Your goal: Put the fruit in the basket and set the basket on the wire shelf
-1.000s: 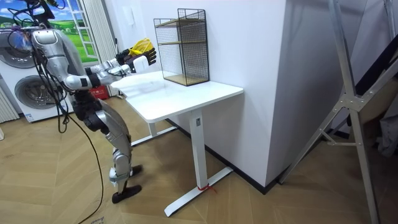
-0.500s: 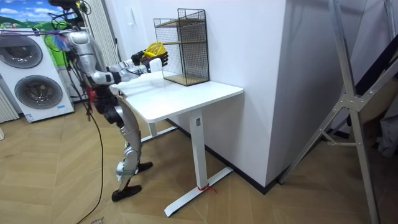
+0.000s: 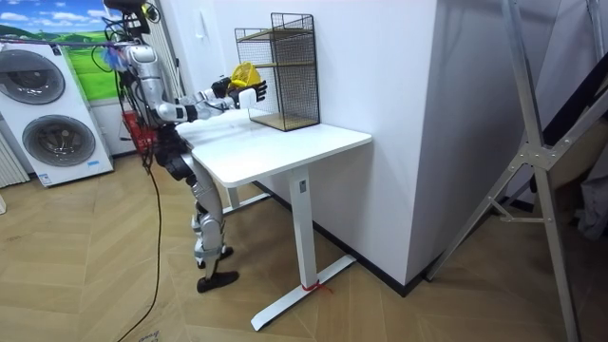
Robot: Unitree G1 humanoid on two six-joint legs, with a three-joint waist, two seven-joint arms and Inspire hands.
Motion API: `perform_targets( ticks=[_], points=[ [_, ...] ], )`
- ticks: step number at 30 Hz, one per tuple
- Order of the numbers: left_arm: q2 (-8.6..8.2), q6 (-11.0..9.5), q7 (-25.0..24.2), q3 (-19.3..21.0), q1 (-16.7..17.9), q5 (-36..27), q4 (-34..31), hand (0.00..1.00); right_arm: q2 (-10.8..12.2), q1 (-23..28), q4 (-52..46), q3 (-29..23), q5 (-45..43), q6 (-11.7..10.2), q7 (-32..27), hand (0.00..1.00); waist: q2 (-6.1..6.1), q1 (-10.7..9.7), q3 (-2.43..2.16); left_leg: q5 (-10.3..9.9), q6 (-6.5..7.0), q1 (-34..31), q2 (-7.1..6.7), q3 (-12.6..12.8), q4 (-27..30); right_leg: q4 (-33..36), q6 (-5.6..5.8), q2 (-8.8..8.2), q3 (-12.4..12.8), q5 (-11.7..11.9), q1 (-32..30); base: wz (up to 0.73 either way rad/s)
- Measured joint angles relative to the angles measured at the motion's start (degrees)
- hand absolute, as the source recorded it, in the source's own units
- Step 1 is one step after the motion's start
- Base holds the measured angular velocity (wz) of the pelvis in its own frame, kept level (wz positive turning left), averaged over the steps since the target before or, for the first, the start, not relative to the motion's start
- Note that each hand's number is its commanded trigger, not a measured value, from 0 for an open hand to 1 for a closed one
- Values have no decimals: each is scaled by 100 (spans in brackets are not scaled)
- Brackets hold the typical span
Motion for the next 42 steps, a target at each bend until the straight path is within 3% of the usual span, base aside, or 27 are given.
perform_targets(
  ticks=[4, 12, 21, 26, 35, 42],
  points=[
    [4, 0, 0, -2, -1, 4, -1, 0, 20, -1, -1, -6, -52, 0, 0, 0, -42, -32, -90, 126, -47, 66, 75, 7, -190, -327, -48, 102, -20, 189, 114, -3],
    [21, 8, -1, -29, -5, -1, -1, 0, 38, 4, -5, 12, -115, 2, -130, 0, -21, -152, -77, 160, -62, 142, 139, -25, -281, -642, -76, 173, -118, 282, 315, 2],
    [25, 81, -1, -105, -17, -36, 13, 0, 42, 3, -3, 19, -105, 10, -341, 0, -2, -201, -29, 238, -77, 150, 157, -51, -456, -947, -91, 231, -143, 430, 392, 0],
    [31, 112, 11, -139, -39, -35, 434, 0, 40, 3, 33, 74, -93, 10, -410, 0, 11, -293, -15, 261, -105, 216, 163, -51, -539, -1116, -83, 262, -122, 506, 486, -3],
    [37, 181, 96, -269, -48, -28, 1118, 0, 27, 8, 728, 137, -95, 73, -443, 0, 40, -274, 6, 418, -130, 385, 158, 34, -886, -1439, -79, 309, -4, 688, 598, -6],
    [27, 441, 96, -313, -88, -31, 1759, 0, -23, 14, 1235, 193, 149, 292, -445, 0, 46, -276, 10, 457, -139, 403, 164, 49, -960, -1495, -101, 321, 8, 739, 602, -1]
  ],
)
